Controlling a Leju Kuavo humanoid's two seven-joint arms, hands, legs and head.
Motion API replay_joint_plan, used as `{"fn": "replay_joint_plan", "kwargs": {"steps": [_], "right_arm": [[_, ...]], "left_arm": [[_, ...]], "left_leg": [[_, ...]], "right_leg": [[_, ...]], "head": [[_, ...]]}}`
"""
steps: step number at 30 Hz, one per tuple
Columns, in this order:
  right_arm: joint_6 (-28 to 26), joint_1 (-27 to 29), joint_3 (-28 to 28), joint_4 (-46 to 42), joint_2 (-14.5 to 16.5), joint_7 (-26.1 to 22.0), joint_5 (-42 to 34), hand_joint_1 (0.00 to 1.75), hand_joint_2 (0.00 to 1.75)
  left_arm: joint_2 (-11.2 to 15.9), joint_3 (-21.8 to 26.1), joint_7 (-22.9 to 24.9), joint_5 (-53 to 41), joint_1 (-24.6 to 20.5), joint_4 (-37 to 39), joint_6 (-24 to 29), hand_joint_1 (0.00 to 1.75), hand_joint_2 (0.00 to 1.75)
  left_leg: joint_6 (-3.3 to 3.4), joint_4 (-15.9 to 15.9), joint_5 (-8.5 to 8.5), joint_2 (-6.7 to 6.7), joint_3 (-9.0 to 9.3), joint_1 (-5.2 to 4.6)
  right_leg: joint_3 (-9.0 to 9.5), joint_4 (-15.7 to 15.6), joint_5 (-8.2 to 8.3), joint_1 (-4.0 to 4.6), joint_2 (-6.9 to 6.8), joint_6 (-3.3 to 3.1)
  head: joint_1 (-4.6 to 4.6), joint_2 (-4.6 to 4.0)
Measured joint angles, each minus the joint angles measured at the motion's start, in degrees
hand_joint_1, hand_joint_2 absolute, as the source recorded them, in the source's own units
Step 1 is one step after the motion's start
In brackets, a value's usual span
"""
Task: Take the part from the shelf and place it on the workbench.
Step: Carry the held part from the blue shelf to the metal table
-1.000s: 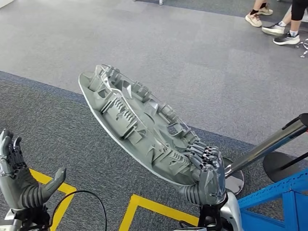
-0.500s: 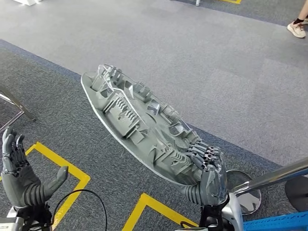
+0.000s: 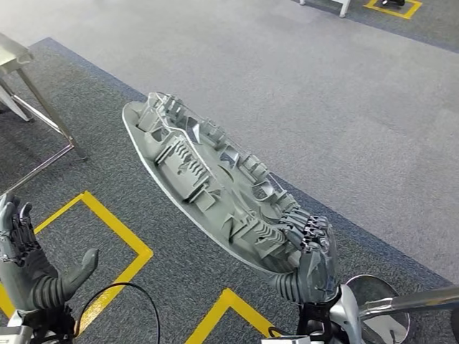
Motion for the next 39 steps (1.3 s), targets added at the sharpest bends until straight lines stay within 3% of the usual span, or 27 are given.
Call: {"fn": "replay_joint_plan", "kwargs": {"steps": [1,3,5,6,7,8,9,11,13,14,16,18,20,21,22,23,25,27,29,31,33,34,35,37,38,39], "right_arm": [[0.01,-0.03,0.01,0.01,0.00,0.00,-0.01,1.75,1.75],[0.03,-0.07,0.01,0.01,0.00,-0.02,-0.01,1.75,1.75],[0.04,0.00,-0.01,0.01,0.00,-0.04,-0.01,1.75,1.75],[0.04,0.06,-0.01,0.01,0.00,-0.04,-0.01,1.75,1.75],[0.05,0.10,-0.01,0.02,0.00,-0.03,-0.03,1.75,1.75],[0.05,0.11,-0.01,0.02,0.00,-0.02,-0.04,1.75,1.75],[0.06,0.12,-0.01,0.02,0.00,-0.01,-0.06,1.75,1.75],[0.06,0.08,-0.01,0.02,0.00,-0.01,-0.08,1.75,1.75],[0.05,0.08,-0.02,0.01,-0.01,-0.07,-0.09,1.75,1.75],[0.05,0.10,-0.03,0.01,-0.01,-0.08,-0.10,1.75,1.75],[0.03,0.12,-0.08,0.00,-0.02,-0.08,-0.12,1.75,1.75],[0.00,0.16,-0.22,-0.02,-0.02,-0.10,-0.15,1.75,1.75],[-0.02,0.27,-0.45,-0.03,-0.02,-0.15,-0.21,1.75,1.75],[-0.01,0.31,-0.56,-0.02,-0.02,-0.17,-0.27,1.75,1.75],[0.01,0.35,-0.65,-0.01,-0.02,-0.17,-0.34,1.75,1.75],[0.01,0.38,-0.72,-0.01,-0.02,-0.17,-0.43,1.75,1.75],[0.02,0.40,-0.82,0.00,-0.02,-0.17,-0.52,1.75,1.75],[0.02,0.37,-0.91,0.00,-0.02,-0.18,-0.54,1.75,1.75],[0.02,0.29,-1.01,0.00,-0.02,-0.18,-0.57,1.75,1.75],[0.04,0.19,-1.04,0.00,-0.02,-0.17,-0.66,1.75,1.75],[0.06,0.11,-1.04,0.00,-0.02,-0.19,-0.73,1.75,1.75],[0.06,0.10,-1.04,0.00,-0.02,-0.20,-0.75,1.75,1.75],[0.06,0.11,-1.05,0.00,-0.02,-0.21,-0.78,1.75,1.75],[0.07,0.19,-1.06,0.01,-0.03,-0.20,-0.86,1.75,1.75],[0.07,0.22,-1.06,0.02,-0.03,-0.20,-0.89,1.75,1.75],[0.08,0.25,-1.06,0.02,-0.04,-0.19,-0.92,1.75,1.75]], "left_arm": [[-0.01,0.01,0.00,0.00,0.03,0.00,-0.01,0.00,1.75],[-0.03,0.03,0.00,0.00,-0.04,0.00,-0.02,0.00,1.75],[-0.07,0.01,0.00,0.00,-0.10,0.01,-0.08,0.00,1.75],[-0.08,0.01,0.00,0.00,-0.10,0.01,-0.11,0.00,1.75],[-0.08,0.00,0.00,-0.01,-0.09,0.02,-0.14,0.00,1.75],[-0.07,0.01,0.00,-0.01,-0.08,0.02,-0.14,0.00,1.75],[-0.07,0.01,0.00,-0.02,-0.08,0.02,-0.14,0.00,1.75],[-0.08,0.02,0.00,-0.01,-0.09,0.02,-0.14,0.00,1.75],[-0.08,0.02,0.00,0.00,-0.13,0.02,-0.15,0.00,1.75],[-0.08,0.02,0.00,-0.01,-0.13,0.02,-0.17,0.00,1.75],[-0.08,0.02,0.00,-0.02,-0.09,0.03,-0.21,0.00,1.75],[-0.07,0.02,0.00,-0.05,-0.20,0.04,-0.20,0.00,1.75],[-0.08,0.01,0.00,-0.06,-0.28,0.09,-0.11,0.00,1.75],[-0.08,0.00,0.00,-0.05,-0.27,0.15,-0.05,0.00,1.75],[-0.08,0.00,0.00,-0.05,-0.22,0.21,-0.01,0.00,1.75],[-0.08,0.00,0.00,-0.04,-0.21,0.26,0.03,0.00,1.75],[-0.07,0.00,0.00,-0.04,-0.20,0.31,0.07,0.00,1.75],[-0.08,-0.01,0.00,-0.04,-0.24,0.31,0.08,0.00,1.75],[-0.08,-0.01,0.00,-0.03,-0.19,0.32,0.09,0.00,1.75],[-0.05,0.02,0.00,-0.02,-0.09,0.32,0.10,0.00,1.75],[-0.08,0.03,0.00,-0.01,-0.12,0.31,0.14,0.00,1.75],[-0.12,0.02,0.00,-0.01,-0.15,0.31,0.15,0.00,1.75],[-0.15,0.01,0.00,-0.01,-0.18,0.32,0.16,0.00,1.75],[-0.16,0.00,0.00,-0.01,-0.18,0.34,0.16,0.00,1.75],[-0.16,0.00,0.00,0.00,-0.17,0.34,0.16,0.00,1.75],[-0.16,0.00,0.00,0.00,-0.17,0.35,0.16,0.00,1.75]], "left_leg": [[0.35,-0.18,0.08,-0.61,0.04,0.09],[1.08,-0.55,0.26,-1.69,0.24,0.37],[1.54,-0.59,0.19,-2.72,0.26,0.46],[1.65,-0.58,0.16,-3.34,0.27,0.44],[1.67,-0.56,0.14,-4.04,0.30,0.42],[1.67,-0.54,0.13,-4.77,0.35,0.40],[1.63,-0.53,0.11,-5.52,0.45,0.41],[1.37,-0.43,-0.03,-6.90,0.59,0.41],[0.82,-0.22,-0.05,-8.09,0.34,0.51],[0.46,-0.18,0.01,-8.67,0.15,0.62],[-0.24,-0.08,-0.03,-9.24,-0.02,0.85],[-0.91,2.33,-1.62,-6.97,-1.06,0.72],[-1.45,8.97,-4.95,-4.04,-4.15,0.75],[-1.63,12.64,-6.36,-3.48,-5.93,0.86],[-1.76,15.09,-6.91,-3.26,-7.15,0.98],[-1.84,15.50,-6.36,-3.15,-7.39,1.05],[-1.72,10.01,-2.62,-2.45,-4.67,1.09],[-1.21,2.81,0.01,-0.39,-0.98,0.64],[-0.53,0.18,0.05,0.69,0.13,0.16],[0.21,-0.14,0.07,-0.29,-0.01,0.21],[0.88,-0.47,0.20,-1.38,0.20,0.53],[1.14,-0.59,0.24,-1.88,0.31,0.69],[1.31,-0.61,0.21,-2.38,0.32,0.73],[1.49,-0.57,0.14,-3.56,0.33,0.70],[1.52,-0.56,0.12,-4.22,0.38,0.67],[1.51,-0.55,0.11,-4.95,0.48,0.65]], "right_leg": [[-0.08,0.23,-0.36,-0.08,0.25,0.31],[-1.77,3.47,-2.36,-0.23,2.81,0.78],[-5.82,11.08,-5.66,-0.30,5.74,0.91],[-7.89,14.71,-6.77,-0.30,6.24,0.93],[-9.29,16.71,-6.85,-0.29,6.42,0.92],[-9.63,16.45,-5.76,-0.30,6.50,0.86],[-8.86,14.00,-3.70,-0.32,6.70,0.75],[-5.40,6.02,0.50,-0.56,8.83,0.45],[-2.96,1.26,1.90,-0.77,11.05,0.18],[-2.58,0.89,1.65,-0.71,11.34,0.03],[-2.19,0.54,1.72,-0.64,10.15,-0.47],[-1.70,0.16,1.72,-0.77,8.65,-1.15],[-1.36,0.05,1.49,-0.71,7.03,-1.67],[-1.26,0.06,1.35,-0.67,6.22,-1.82],[-1.12,0.07,1.19,-0.66,5.45,-1.87],[-0.93,0.08,1.03,-0.65,4.72,-1.84],[-0.31,0.08,0.59,-0.65,3.38,-1.62],[0.24,0.13,0.08,-0.41,2.30,-1.18],[0.45,0.08,-0.23,-0.06,1.34,-0.66],[0.76,-0.14,-0.50,-0.01,0.55,-0.04],[0.15,1.53,-2.00,-0.23,2.26,0.57],[-1.17,4.25,-3.52,-0.36,3.78,0.79],[-3.19,8.19,-5.31,-0.40,5.16,0.85],[-7.43,15.65,-7.53,-0.35,6.23,0.89],[-8.49,16.86,-7.07,-0.31,6.37,0.81],[-8.42,15.66,-5.45,-0.28,6.53,0.66]], "head": [[0.09,0.00],[0.34,0.00],[0.62,0.00],[0.69,0.00],[0.69,0.00],[0.69,0.00],[0.70,0.00],[0.68,0.00],[0.64,0.01],[0.64,0.01],[0.68,0.00],[0.34,0.00],[-0.05,0.00],[-0.05,0.00],[-0.09,0.00],[-0.08,0.00],[-0.09,0.00],[-0.12,0.00],[0.01,0.00],[0.13,0.00],[0.25,0.00],[0.39,0.00],[0.49,0.00],[0.60,0.00],[0.60,0.00],[0.60,0.00]]}}
